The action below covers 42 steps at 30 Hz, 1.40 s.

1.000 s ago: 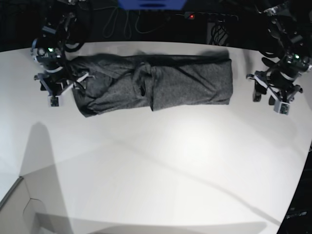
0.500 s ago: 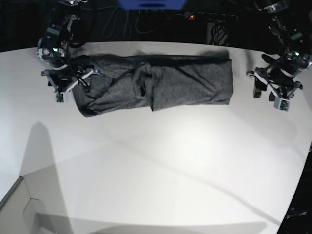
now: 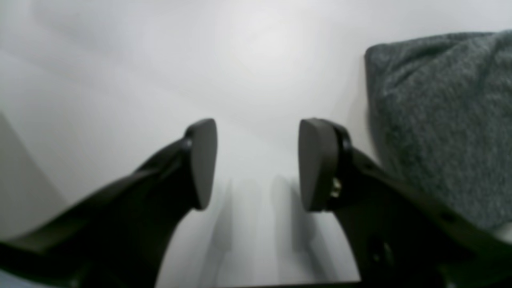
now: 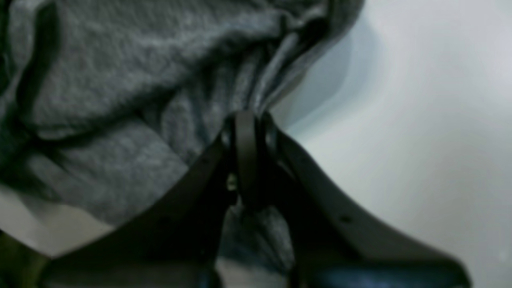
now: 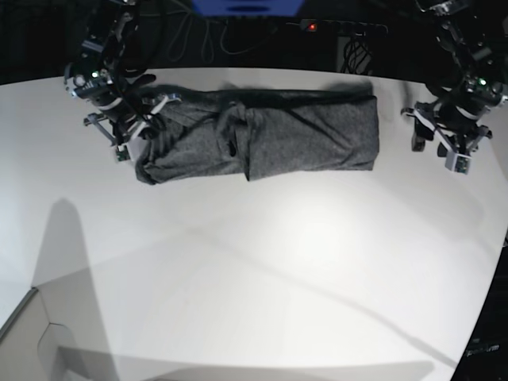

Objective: Layout the t-shirt on the table in an organized manner, then fold the t-shirt properly

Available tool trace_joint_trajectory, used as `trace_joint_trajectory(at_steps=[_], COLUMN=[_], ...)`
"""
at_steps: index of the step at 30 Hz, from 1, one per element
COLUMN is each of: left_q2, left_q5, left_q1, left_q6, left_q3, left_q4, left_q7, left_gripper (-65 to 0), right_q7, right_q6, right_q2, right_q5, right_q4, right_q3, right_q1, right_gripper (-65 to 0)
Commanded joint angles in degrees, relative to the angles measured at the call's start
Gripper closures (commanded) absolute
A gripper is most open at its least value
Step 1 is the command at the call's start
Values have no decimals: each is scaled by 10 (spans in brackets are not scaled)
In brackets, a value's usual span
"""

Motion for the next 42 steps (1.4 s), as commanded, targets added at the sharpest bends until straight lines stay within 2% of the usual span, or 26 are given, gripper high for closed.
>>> trace_joint_trajectory(at_steps=[1, 8, 15, 21, 42], left_q2=[-7, -7, -7, -7, 4], left_q5=[-7, -7, -7, -1, 0], left_q1=[4, 19, 26, 28, 31], left_q6=[1, 1, 1, 1, 1], left_q3=[-4, -4, -3, -3, 0], left_q4=[10, 9, 8, 12, 9], left_q7=[-12, -12, -12, -11, -11], left_gripper=[-322, -322, -322, -322, -323], right_q7=[18, -20, -32, -24, -23], right_q6=[6, 6, 6, 6, 6], right_q2=[-1, -1, -1, -1, -1], right_q5=[14, 15, 111, 162, 163], right_q4=[33, 119, 147, 152, 158], right_q3=[0, -1, -8, -101, -338], right_q1=[5, 8, -17, -51, 21], right_gripper=[0, 0, 0, 0, 0])
